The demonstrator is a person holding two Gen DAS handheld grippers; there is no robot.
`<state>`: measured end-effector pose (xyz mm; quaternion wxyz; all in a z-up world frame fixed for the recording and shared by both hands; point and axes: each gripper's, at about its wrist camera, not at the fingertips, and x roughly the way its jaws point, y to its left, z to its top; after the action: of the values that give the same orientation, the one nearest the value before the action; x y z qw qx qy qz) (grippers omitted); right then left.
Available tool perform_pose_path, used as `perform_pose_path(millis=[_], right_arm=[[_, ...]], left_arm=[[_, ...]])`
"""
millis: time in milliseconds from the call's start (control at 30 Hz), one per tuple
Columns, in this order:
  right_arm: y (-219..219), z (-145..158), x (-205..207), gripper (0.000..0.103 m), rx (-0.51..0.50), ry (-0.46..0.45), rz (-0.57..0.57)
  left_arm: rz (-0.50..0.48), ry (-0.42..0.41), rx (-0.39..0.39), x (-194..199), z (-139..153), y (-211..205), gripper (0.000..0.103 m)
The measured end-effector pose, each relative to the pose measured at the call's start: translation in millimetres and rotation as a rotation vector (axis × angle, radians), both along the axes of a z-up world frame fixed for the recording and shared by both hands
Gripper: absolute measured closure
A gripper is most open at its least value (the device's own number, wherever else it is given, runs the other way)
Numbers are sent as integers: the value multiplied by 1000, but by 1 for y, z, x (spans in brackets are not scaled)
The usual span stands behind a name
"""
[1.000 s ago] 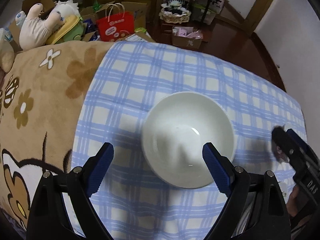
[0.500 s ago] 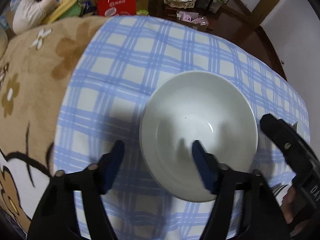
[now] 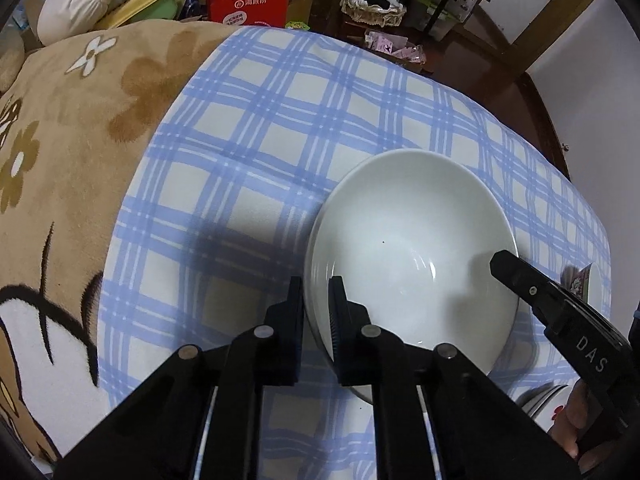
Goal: Organize plates and bowls
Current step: 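Close the left gripper on the bowl rim while the right gripper closes on the opposite rim, then lift the white bowl with both grippers and carry it across the cloth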
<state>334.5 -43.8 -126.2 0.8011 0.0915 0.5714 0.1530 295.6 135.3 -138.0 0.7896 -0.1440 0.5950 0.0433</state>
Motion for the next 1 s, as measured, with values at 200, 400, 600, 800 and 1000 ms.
perform_pose_path(millis=[200, 400, 600, 800, 1000], right_arm=[[-2, 1, -8, 97, -36, -3, -2], [-10, 7, -22, 97, -45, -13, -15], [-20, 13, -39, 97, -48, -29, -40], [-34, 28, -56, 97, -60, -61, -65], [-54, 54, -77, 97, -97, -120, -92]], left_arm=[[2, -29, 4, -4, 10, -5, 92], [4, -43, -19, -10, 17, -8, 92], [15, -63, -40, -22, 23, -15, 92], [-9, -87, -58, -33, 35, -28, 92], [-64, -108, -61, -44, 48, -52, 92]])
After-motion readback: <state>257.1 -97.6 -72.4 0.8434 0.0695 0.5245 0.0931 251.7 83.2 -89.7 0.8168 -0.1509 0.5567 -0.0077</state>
